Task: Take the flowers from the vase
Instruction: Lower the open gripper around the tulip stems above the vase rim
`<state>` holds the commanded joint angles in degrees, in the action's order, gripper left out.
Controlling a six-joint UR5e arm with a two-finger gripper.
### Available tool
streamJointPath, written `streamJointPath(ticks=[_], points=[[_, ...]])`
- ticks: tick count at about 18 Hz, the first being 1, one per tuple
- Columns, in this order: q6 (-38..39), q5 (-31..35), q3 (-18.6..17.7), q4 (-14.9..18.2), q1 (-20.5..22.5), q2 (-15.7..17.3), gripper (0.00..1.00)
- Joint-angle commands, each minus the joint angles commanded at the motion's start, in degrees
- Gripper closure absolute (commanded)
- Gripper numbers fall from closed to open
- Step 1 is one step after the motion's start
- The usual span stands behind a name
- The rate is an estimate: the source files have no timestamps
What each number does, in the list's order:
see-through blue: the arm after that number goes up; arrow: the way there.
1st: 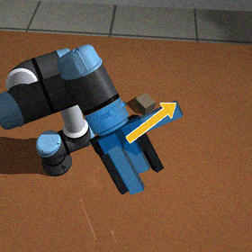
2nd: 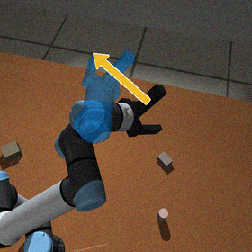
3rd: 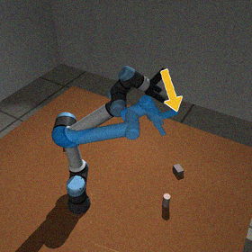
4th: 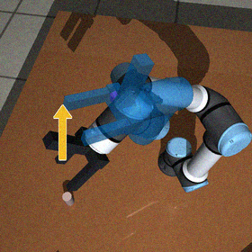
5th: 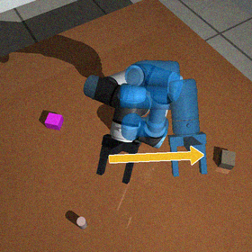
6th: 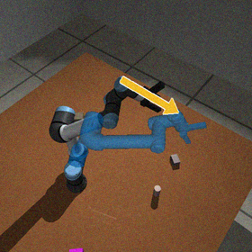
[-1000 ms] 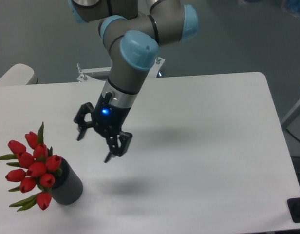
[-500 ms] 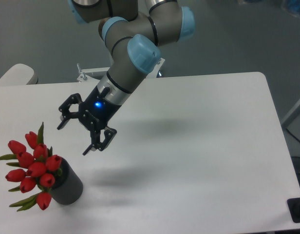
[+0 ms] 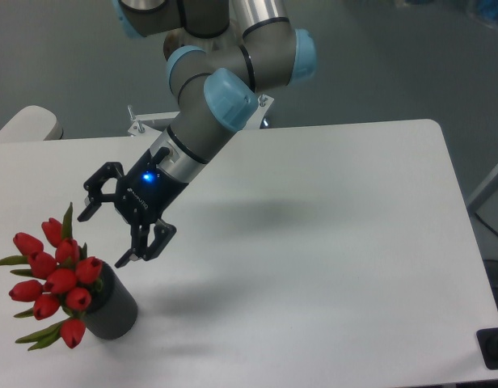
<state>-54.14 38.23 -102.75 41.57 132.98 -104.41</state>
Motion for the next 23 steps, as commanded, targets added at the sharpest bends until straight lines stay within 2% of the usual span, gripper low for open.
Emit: streamJointPath(ticks=[9,23], points=[[-0.3,1.8,0.4,-0.1,-0.1,-1.2,0.00],[0.9,1.6,3.1,-0.5,-2.7,-6.1,0.00]])
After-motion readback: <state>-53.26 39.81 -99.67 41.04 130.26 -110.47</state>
